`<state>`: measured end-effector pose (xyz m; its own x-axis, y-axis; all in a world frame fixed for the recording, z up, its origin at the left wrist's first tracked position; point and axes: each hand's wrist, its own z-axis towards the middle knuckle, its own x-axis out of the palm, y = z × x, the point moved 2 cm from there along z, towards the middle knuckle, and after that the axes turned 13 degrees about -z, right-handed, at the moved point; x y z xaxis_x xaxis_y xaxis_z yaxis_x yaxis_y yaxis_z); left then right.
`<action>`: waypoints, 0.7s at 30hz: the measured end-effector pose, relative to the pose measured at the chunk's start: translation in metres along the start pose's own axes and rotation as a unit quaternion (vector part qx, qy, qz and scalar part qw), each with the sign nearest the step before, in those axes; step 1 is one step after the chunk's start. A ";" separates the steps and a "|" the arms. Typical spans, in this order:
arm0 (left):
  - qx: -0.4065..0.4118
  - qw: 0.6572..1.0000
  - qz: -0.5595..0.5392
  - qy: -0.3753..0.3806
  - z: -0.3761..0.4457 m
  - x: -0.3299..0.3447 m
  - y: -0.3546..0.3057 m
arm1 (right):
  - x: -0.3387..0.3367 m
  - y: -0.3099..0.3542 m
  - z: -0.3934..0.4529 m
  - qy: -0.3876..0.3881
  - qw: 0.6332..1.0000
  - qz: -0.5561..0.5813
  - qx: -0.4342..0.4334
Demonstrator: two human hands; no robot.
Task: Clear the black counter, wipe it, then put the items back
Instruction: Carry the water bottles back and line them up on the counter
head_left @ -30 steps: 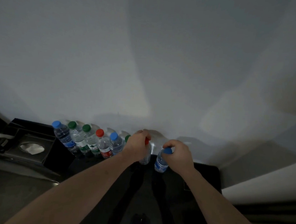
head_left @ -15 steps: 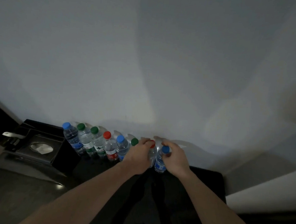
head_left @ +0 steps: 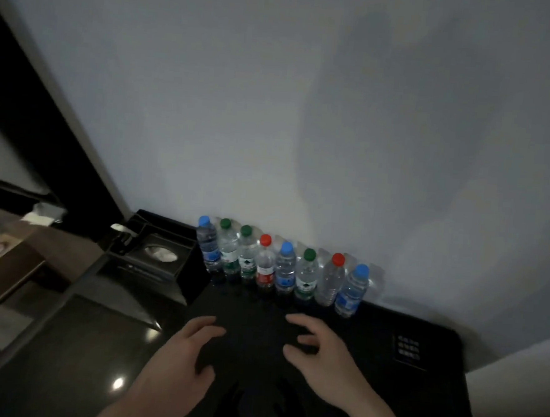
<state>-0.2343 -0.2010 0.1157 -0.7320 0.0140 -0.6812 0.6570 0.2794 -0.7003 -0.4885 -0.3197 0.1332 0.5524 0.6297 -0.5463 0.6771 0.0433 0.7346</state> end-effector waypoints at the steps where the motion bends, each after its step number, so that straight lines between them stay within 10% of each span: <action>1: -0.001 1.000 0.005 -0.016 -0.015 -0.011 0.012 | 0.016 0.012 -0.004 0.030 0.999 -0.006 -0.011; 21: -0.100 0.975 0.042 -0.192 -0.340 -0.242 0.263 | 0.329 0.281 -0.078 0.178 0.934 -0.250 -0.183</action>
<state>0.0544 0.1954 0.1686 -0.5301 -0.3055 -0.7910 0.6350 0.4752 -0.6091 -0.1542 -0.0394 0.1913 -0.0297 0.6744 -0.7377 0.5590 0.6231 0.5471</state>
